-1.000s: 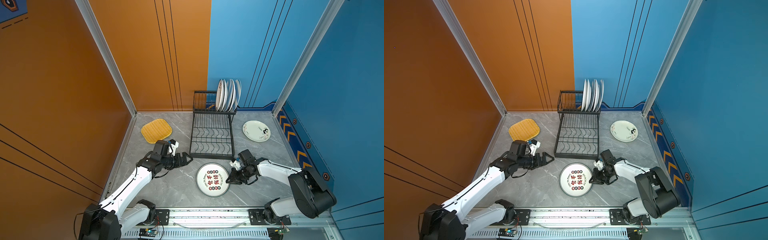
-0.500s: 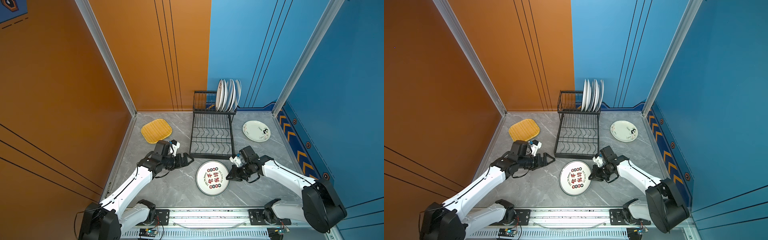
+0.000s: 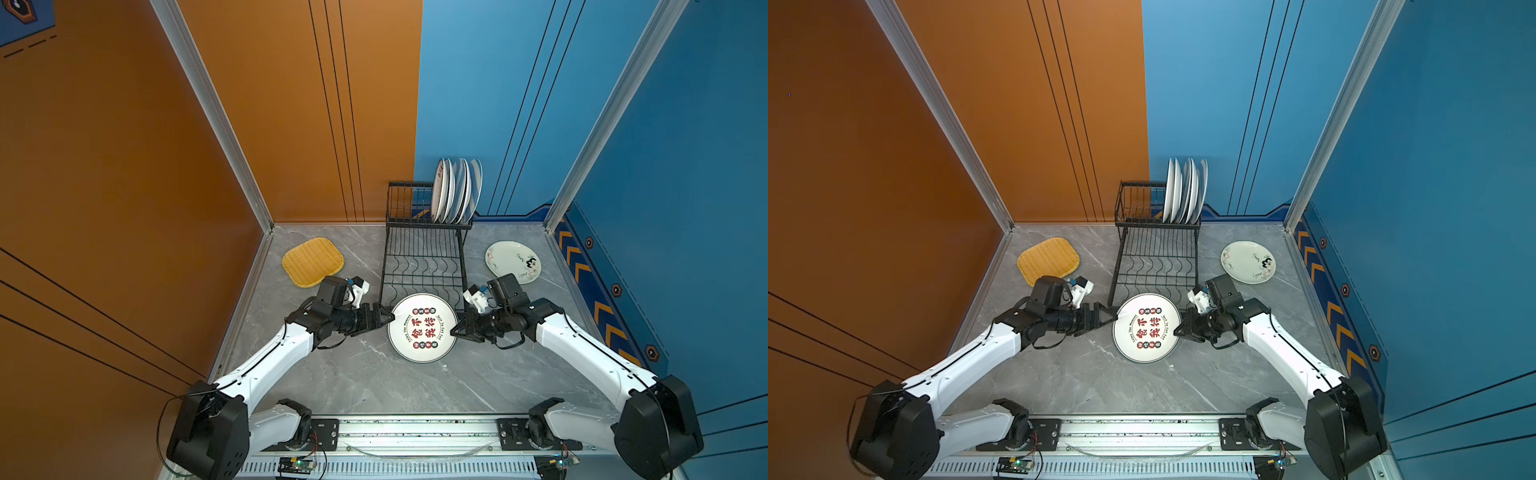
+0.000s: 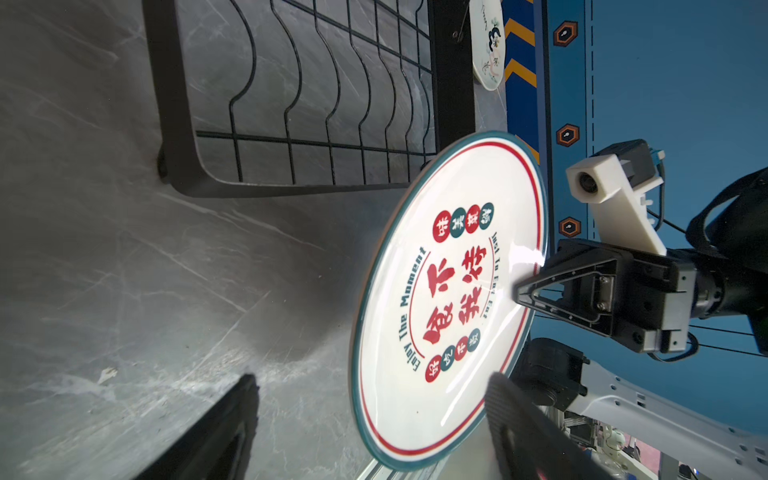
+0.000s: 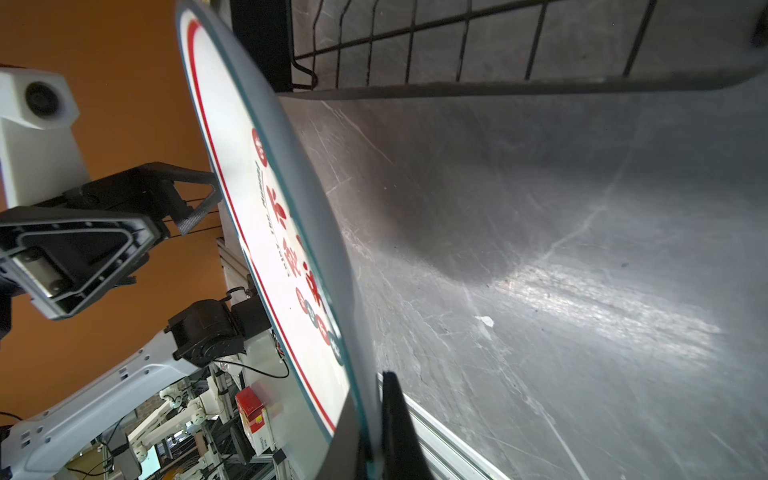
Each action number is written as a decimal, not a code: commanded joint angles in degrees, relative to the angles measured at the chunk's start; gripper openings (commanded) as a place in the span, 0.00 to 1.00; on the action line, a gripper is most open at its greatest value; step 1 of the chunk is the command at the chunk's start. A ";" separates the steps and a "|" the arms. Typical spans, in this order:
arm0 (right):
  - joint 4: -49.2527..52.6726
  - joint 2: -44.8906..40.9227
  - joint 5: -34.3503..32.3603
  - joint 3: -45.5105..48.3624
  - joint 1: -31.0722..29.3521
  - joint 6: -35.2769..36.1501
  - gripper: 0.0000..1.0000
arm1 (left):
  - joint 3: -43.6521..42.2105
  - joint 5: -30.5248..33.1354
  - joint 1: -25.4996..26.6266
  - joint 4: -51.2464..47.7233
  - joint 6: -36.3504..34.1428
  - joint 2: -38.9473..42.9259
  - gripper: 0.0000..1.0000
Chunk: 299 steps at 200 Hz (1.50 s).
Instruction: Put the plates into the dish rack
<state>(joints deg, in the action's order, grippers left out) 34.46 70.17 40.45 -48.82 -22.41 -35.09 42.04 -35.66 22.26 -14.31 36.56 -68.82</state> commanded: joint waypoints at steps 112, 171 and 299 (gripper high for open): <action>-3.93 3.86 5.16 -10.54 2.20 -2.72 0.00 | 6.78 -6.34 -0.34 17.23 5.84 -8.76 0.24; -5.93 5.87 5.87 -13.22 2.61 -2.96 0.14 | 8.58 -8.85 -0.98 20.12 8.15 -11.25 0.00; -24.70 10.34 11.39 -11.65 3.71 -13.15 0.43 | 9.28 -13.83 -3.21 25.53 11.43 -11.49 0.00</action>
<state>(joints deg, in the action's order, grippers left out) 14.48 79.55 49.60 -59.72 -17.87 -45.95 49.25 -46.63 19.51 7.38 47.07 -79.66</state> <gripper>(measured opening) 0.457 0.078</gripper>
